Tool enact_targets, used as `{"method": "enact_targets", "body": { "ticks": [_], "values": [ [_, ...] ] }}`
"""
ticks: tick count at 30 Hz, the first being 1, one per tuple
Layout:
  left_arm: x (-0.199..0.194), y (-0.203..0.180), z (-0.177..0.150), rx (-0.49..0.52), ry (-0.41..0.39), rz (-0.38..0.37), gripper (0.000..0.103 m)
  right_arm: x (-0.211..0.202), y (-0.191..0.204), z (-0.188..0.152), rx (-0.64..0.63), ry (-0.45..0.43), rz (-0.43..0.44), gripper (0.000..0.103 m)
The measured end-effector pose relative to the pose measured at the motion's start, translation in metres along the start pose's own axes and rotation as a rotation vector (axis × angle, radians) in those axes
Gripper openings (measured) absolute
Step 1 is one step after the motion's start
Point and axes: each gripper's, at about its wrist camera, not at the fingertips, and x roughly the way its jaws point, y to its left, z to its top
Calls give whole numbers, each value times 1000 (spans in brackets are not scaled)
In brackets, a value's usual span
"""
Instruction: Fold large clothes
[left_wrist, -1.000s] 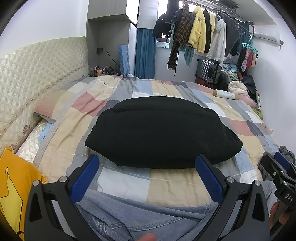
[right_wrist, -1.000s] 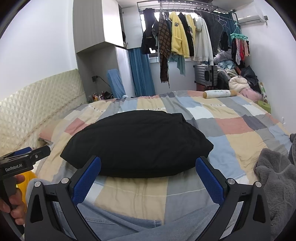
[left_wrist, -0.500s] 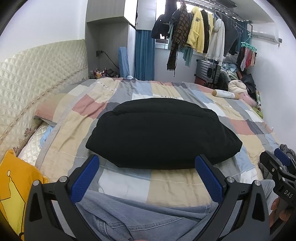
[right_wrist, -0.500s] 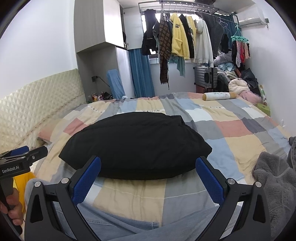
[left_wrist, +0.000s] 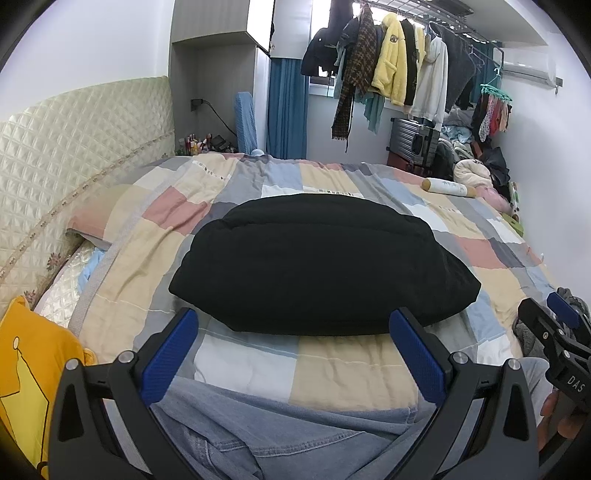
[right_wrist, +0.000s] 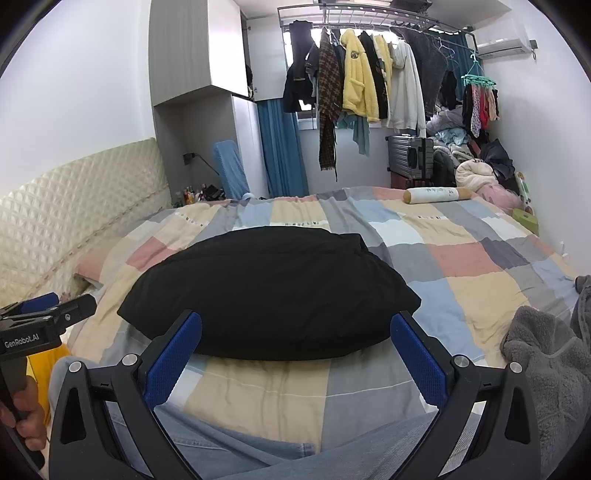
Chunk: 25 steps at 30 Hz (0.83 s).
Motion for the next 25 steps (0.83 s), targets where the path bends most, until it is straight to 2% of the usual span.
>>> {"method": "enact_targets", "body": {
  "ticks": [25],
  "values": [
    [-4, -2, 1, -6, 1, -12, 103, -1, 2, -1, 8, 0, -6, 103]
  ]
}}
